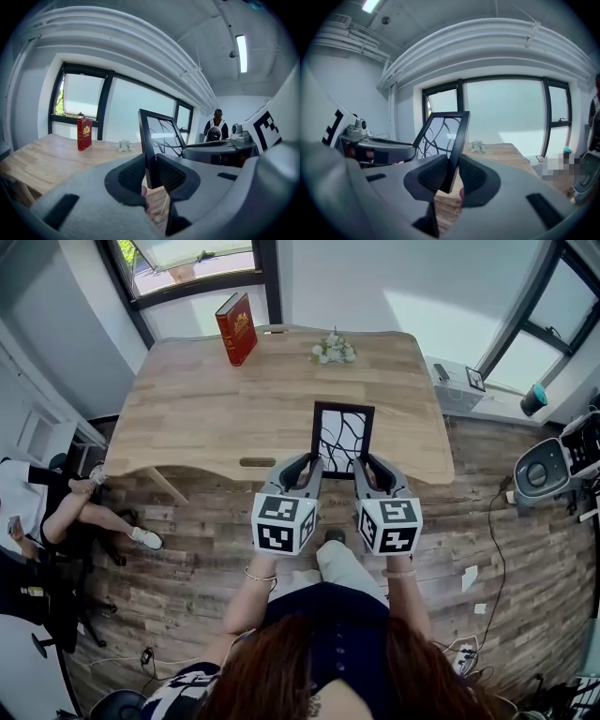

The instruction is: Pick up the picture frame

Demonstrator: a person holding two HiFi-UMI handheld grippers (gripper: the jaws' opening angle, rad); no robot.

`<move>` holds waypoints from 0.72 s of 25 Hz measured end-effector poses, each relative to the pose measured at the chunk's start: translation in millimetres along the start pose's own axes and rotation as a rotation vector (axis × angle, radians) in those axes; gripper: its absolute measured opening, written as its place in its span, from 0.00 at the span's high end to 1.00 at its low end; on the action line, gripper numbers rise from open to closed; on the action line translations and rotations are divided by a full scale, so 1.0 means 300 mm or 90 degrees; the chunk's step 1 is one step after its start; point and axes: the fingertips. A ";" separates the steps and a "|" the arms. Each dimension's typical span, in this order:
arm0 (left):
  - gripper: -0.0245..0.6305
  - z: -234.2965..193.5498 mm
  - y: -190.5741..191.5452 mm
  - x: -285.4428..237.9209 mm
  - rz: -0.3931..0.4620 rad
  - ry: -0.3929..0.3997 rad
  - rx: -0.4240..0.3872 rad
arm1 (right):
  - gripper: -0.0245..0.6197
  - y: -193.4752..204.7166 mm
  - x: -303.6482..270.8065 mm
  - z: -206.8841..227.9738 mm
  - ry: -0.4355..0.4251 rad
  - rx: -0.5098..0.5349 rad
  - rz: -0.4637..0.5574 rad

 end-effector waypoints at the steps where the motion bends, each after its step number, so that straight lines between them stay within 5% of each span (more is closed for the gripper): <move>1: 0.83 0.006 -0.006 0.011 0.003 0.000 -0.001 | 0.83 -0.006 0.011 -0.005 0.000 0.002 0.003; 18: 0.83 0.059 -0.090 0.098 0.041 -0.012 -0.038 | 0.83 -0.088 0.100 -0.033 -0.010 0.006 0.051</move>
Point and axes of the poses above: the fingertips, and each gripper's own axes: x backward along the fingers, z to its right, y out of its underside, and after that the axes turned 2 degrees about z, right-handed
